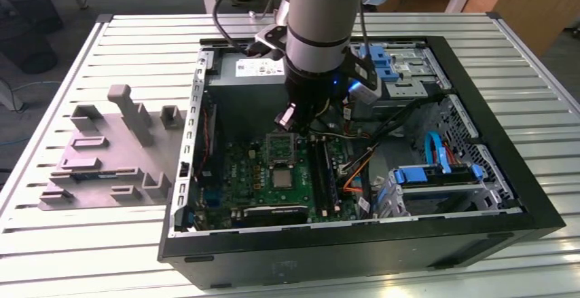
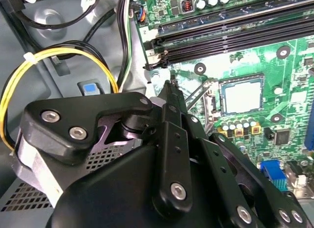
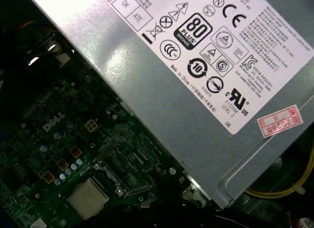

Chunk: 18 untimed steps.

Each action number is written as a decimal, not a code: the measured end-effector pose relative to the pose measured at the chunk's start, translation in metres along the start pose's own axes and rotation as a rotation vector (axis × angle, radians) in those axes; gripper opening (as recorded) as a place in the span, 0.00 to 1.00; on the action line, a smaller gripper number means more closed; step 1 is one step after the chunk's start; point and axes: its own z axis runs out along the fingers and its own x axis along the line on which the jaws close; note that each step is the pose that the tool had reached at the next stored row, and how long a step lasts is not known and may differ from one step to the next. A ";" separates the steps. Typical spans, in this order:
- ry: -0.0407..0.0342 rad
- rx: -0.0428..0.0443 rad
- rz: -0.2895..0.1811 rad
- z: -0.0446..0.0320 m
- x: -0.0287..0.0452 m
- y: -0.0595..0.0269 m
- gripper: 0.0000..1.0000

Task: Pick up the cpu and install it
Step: 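Close the cpu cover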

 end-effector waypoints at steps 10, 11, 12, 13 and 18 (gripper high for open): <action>0.0013 0.0008 -0.005 -0.0002 0.0001 0.0001 0.11; 0.0013 0.0008 -0.005 -0.0001 0.0001 0.0001 0.11; 0.0013 0.0008 -0.005 -0.0001 0.0001 0.0001 0.11; 0.0013 0.0008 -0.005 -0.0001 0.0001 0.0001 0.11; 0.0021 0.0005 -0.015 -0.0002 0.0015 0.0017 0.11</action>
